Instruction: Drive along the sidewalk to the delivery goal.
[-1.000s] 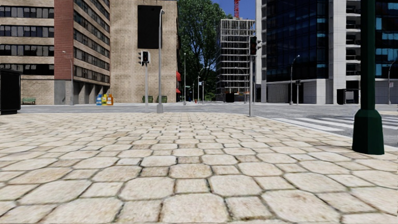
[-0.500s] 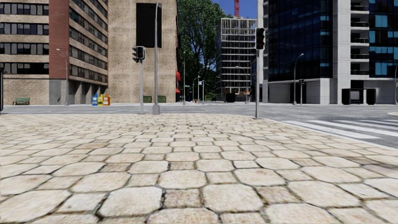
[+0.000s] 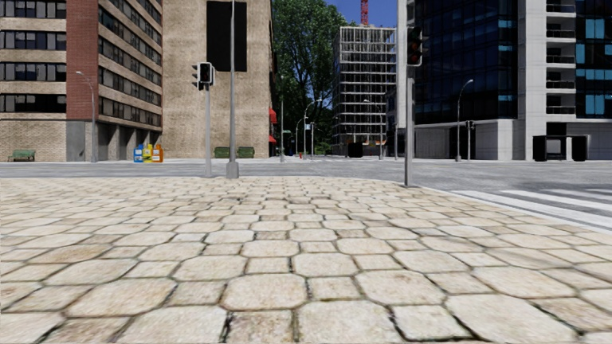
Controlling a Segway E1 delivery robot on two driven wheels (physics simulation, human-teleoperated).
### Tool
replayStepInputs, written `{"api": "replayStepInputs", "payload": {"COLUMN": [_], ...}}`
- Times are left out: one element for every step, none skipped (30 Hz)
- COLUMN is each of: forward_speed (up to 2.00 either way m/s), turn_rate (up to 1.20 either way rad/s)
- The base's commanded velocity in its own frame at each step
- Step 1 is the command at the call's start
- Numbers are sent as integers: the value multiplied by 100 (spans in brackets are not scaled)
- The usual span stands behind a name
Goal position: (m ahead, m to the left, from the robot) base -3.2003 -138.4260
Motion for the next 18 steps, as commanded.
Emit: {"api": "replayStepInputs", "payload": {"forward_speed": [200, 200, 200, 200, 200, 200, 200, 200, 200, 200, 200, 200, 200, 200, 200, 200, 200, 200], "turn_rate": [-51, -51, -51, -51, -51, -51, -51, -51, -51, -51, -51, -51, -51, -51, -51, -51, -51, -51]}}
